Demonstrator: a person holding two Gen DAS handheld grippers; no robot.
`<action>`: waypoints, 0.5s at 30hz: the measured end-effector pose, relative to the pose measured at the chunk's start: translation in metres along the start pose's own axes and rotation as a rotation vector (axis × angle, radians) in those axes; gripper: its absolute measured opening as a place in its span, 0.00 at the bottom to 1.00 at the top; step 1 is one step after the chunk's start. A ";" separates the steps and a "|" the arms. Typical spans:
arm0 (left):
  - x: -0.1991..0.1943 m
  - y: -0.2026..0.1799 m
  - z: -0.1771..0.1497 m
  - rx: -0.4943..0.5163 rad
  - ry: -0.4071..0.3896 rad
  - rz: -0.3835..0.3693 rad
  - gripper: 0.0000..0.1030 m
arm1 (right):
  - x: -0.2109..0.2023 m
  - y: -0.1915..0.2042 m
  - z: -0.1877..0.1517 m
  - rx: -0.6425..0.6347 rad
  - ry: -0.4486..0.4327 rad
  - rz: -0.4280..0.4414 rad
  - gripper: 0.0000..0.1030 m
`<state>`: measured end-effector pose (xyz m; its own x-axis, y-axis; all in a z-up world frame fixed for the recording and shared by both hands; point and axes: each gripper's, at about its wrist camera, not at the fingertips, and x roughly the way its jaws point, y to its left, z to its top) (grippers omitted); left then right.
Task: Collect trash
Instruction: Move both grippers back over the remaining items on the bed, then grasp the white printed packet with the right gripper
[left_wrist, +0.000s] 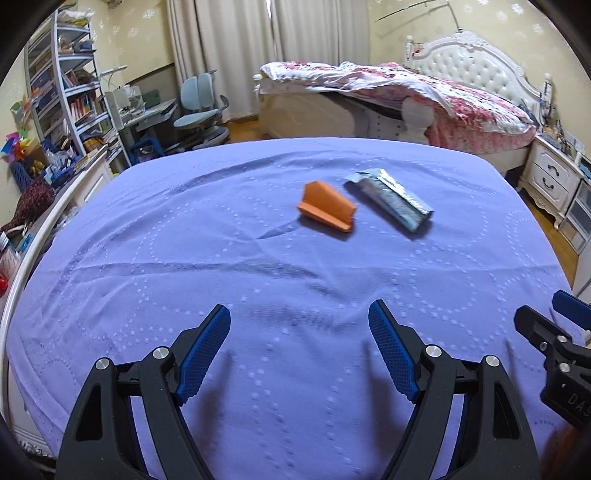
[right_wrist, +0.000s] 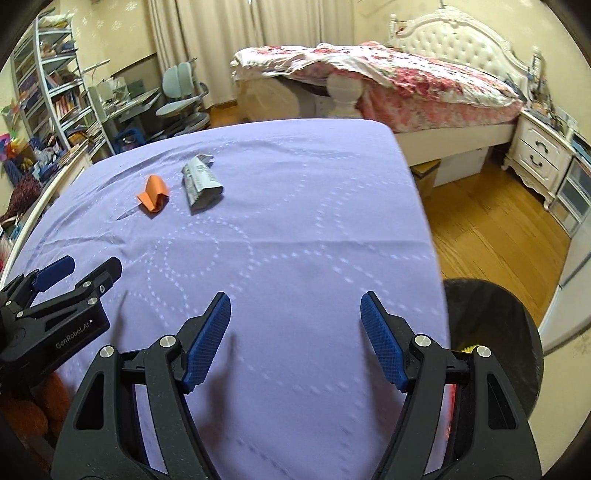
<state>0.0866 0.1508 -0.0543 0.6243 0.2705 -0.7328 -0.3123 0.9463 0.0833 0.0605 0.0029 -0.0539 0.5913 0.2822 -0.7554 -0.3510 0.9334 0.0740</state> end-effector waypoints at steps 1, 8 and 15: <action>0.001 0.004 0.002 -0.006 0.001 0.005 0.75 | 0.004 0.004 0.002 -0.007 0.005 0.000 0.69; 0.014 0.028 0.010 -0.027 0.017 0.025 0.75 | 0.031 0.033 0.024 -0.049 0.032 0.001 0.69; 0.024 0.044 0.016 -0.057 0.033 0.025 0.75 | 0.058 0.058 0.048 -0.086 0.040 -0.010 0.69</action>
<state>0.0988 0.2021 -0.0573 0.5925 0.2867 -0.7528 -0.3682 0.9276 0.0635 0.1097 0.0840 -0.0625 0.5658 0.2625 -0.7816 -0.4075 0.9131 0.0116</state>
